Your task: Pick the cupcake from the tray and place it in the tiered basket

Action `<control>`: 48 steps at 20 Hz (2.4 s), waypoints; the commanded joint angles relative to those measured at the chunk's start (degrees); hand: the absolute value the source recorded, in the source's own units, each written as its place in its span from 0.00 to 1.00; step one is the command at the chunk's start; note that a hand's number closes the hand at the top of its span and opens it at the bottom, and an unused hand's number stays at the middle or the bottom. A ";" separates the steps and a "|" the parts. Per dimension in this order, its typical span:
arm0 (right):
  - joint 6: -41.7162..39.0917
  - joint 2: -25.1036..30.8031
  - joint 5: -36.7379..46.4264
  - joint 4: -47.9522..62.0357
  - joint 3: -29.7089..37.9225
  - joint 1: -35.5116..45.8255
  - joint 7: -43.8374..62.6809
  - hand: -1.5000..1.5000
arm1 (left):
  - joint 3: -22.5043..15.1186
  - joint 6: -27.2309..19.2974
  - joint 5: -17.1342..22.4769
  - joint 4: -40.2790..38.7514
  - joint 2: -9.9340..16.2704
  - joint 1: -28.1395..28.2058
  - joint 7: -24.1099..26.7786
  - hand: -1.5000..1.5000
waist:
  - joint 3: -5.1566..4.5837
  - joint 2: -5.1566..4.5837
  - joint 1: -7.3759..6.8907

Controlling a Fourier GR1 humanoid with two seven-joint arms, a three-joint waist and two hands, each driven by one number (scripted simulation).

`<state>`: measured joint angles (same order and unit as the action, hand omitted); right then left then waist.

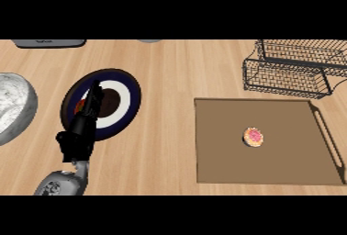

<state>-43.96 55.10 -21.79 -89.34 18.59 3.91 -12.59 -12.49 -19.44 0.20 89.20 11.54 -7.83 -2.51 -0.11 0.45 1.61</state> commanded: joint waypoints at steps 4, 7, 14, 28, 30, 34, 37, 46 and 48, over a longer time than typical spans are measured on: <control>7.52 1.11 14.87 -19.37 -4.78 -3.50 9.12 0.00 | -0.77 0.87 -0.04 1.92 -0.15 2.56 0.76 0.50 | 0.01 -0.01 -1.04; 9.14 -1.79 18.07 -22.58 -7.69 -2.81 14.04 0.00 | -1.03 0.52 -1.69 0.93 -1.23 -0.29 0.11 0.50 | 0.08 -0.39 -1.51; 7.57 -6.35 16.31 -32.08 -12.64 0.65 30.15 0.00 | 2.42 3.66 -0.91 0.58 -0.41 -1.76 -1.94 0.50 | 0.08 -0.42 -1.68; -1.55 -12.53 25.21 -37.02 -15.51 -2.31 39.51 0.00 | 3.08 4.68 -3.78 -0.38 -3.90 -1.31 -0.59 0.50 | 0.10 -0.40 -1.40; -3.12 -12.61 30.54 -33.88 -13.22 -5.10 33.01 0.00 | 2.48 3.20 -5.06 -0.61 -5.22 -0.63 0.46 0.50 | 0.14 -0.42 -1.35; -3.15 -14.75 37.51 -34.35 -14.87 -3.23 31.22 0.00 | 3.04 3.70 -6.28 1.51 -4.79 -1.53 -3.48 0.50 | 0.14 -0.42 -1.53; -4.74 -15.21 40.82 -31.44 -14.53 -1.54 28.99 0.00 | 5.34 5.85 -4.52 -0.85 -4.94 -2.50 -1.06 0.50 | 0.12 -0.45 -1.55; -1.40 -18.10 53.43 -30.44 -21.60 1.68 21.92 0.00 | 3.18 5.12 -6.73 -0.08 -7.94 0.73 1.03 0.50 | 0.12 -0.45 -1.73; 1.12 -15.38 57.67 -27.91 -19.99 -1.33 14.31 0.00 | 4.46 6.75 -6.35 -1.53 -6.74 -0.07 1.53 0.50 | 0.13 -0.46 -1.54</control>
<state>-45.47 38.64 29.84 -118.83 -1.47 4.24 8.60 -8.25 -13.60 -5.91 89.19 5.13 -8.63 -3.00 0.02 -0.01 -0.10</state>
